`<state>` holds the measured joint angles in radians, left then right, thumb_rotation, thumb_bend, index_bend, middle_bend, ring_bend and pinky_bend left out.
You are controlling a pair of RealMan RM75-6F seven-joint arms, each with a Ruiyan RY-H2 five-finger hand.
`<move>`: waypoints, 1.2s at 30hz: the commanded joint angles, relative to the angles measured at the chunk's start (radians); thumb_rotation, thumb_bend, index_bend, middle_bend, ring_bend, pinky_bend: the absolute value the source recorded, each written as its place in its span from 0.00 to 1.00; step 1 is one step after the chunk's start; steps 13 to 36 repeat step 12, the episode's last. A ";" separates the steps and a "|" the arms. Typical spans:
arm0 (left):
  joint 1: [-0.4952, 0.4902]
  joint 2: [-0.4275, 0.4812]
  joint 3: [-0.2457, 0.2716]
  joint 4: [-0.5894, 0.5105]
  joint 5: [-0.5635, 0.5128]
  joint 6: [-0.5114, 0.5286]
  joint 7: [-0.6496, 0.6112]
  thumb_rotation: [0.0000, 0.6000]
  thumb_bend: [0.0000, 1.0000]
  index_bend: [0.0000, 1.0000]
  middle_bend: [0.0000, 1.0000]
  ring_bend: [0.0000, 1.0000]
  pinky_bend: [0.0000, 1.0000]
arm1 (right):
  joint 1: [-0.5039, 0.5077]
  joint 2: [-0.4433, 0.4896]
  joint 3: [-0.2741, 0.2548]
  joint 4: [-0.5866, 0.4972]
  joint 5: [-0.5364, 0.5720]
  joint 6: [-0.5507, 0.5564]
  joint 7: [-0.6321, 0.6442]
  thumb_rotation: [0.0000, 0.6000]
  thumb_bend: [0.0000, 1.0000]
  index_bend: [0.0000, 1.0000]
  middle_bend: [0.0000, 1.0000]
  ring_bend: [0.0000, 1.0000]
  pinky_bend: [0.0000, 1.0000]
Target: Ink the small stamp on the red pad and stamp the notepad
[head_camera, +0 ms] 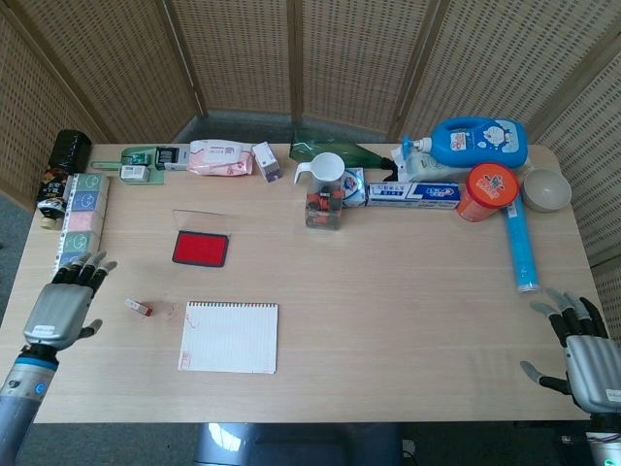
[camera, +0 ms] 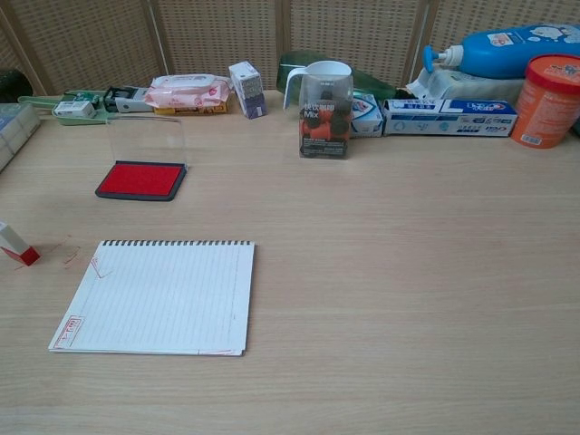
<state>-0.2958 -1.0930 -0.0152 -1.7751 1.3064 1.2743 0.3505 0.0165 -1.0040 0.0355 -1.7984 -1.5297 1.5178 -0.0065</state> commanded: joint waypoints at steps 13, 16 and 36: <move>0.179 0.054 0.074 0.027 0.161 0.233 -0.168 1.00 0.07 0.00 0.00 0.00 0.09 | -0.026 -0.050 0.042 0.040 0.003 0.100 -0.082 1.00 0.04 0.08 0.01 0.01 0.00; 0.179 0.054 0.074 0.027 0.161 0.233 -0.168 1.00 0.07 0.00 0.00 0.00 0.09 | -0.026 -0.050 0.042 0.040 0.003 0.100 -0.082 1.00 0.04 0.08 0.01 0.01 0.00; 0.179 0.054 0.074 0.027 0.161 0.233 -0.168 1.00 0.07 0.00 0.00 0.00 0.09 | -0.026 -0.050 0.042 0.040 0.003 0.100 -0.082 1.00 0.04 0.08 0.01 0.01 0.00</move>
